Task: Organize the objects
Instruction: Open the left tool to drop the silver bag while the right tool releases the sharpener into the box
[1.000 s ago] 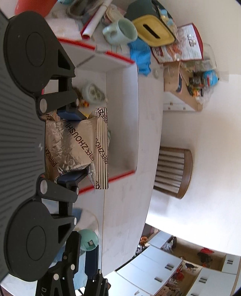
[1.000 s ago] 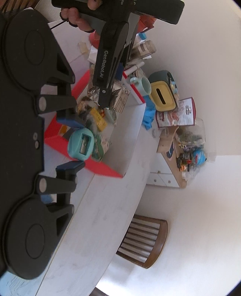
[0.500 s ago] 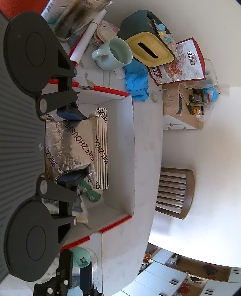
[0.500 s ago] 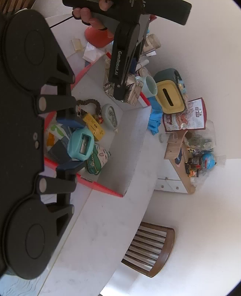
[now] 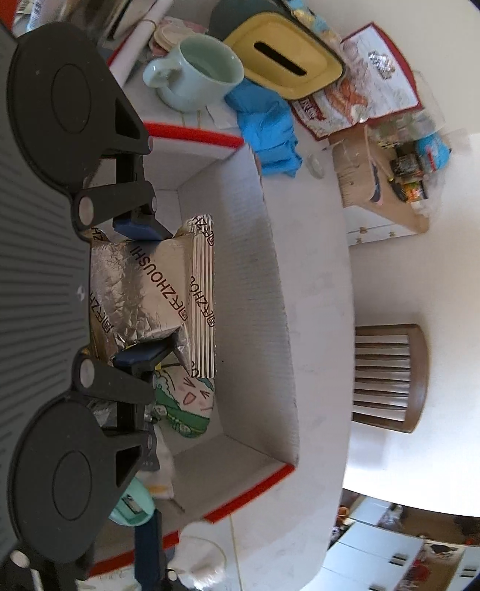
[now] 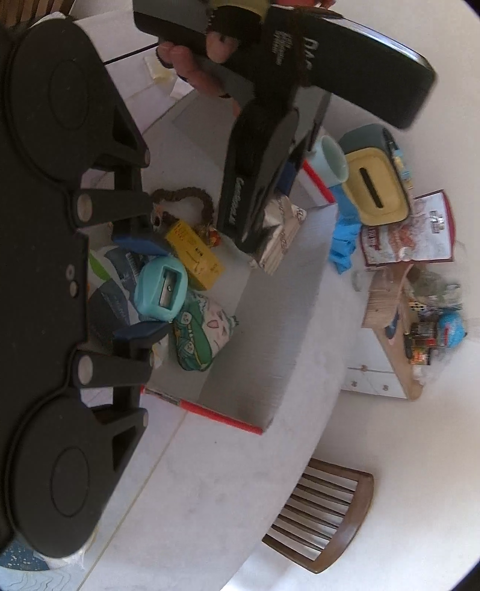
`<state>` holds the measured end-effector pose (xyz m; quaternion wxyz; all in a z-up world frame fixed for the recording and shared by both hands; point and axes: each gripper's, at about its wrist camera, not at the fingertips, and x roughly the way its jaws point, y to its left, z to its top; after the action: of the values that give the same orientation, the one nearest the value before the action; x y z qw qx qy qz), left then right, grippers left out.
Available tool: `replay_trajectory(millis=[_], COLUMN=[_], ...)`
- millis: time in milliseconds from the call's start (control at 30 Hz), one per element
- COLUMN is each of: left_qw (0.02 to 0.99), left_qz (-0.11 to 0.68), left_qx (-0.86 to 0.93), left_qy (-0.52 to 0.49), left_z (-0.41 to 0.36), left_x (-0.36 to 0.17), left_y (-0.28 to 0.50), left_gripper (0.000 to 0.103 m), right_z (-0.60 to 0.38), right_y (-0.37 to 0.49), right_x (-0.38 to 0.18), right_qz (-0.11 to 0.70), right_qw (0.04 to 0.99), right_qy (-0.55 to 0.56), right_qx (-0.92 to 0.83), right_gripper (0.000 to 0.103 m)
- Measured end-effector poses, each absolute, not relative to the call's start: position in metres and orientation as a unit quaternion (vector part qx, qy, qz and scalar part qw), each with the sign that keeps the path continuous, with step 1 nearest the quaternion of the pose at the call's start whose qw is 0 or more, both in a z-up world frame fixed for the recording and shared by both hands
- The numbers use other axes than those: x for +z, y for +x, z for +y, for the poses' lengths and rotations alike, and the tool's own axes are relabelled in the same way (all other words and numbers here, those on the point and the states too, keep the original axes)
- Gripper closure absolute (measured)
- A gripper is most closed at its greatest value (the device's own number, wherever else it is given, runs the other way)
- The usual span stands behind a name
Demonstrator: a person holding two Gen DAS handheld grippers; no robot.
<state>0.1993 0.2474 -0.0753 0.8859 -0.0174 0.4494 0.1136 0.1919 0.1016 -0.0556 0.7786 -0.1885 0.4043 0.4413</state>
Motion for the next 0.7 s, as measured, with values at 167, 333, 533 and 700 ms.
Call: replay_trajectory(millis=[167, 333, 533, 700], left_qw=[0.876, 0.866, 0.858, 0.857], left_qz=[0.47, 0.489, 0.502, 0.504], left_qx=[0.11, 0.105, 0.106, 0.109], left_qy=[-0.012, -0.001, 0.012, 0.013], left_z=[0.25, 0.25, 0.25, 0.251], left_x=[-0.089, -0.101, -0.109, -0.109], left_y=[0.218, 0.234, 0.246, 0.25], left_gripper=[0.048, 0.048, 0.048, 0.047], right_z=[0.111, 0.116, 0.119, 0.119], right_y=[0.195, 0.195, 0.193, 0.193], right_x=[-0.071, -0.078, -0.083, -0.083], right_qz=[0.42, 0.426, 0.43, 0.428], right_qw=[0.77, 0.763, 0.757, 0.759], right_qy=[-0.209, -0.22, -0.229, -0.227], right_qx=[0.433, 0.434, 0.435, 0.434], right_gripper=[0.066, 0.066, 0.065, 0.065])
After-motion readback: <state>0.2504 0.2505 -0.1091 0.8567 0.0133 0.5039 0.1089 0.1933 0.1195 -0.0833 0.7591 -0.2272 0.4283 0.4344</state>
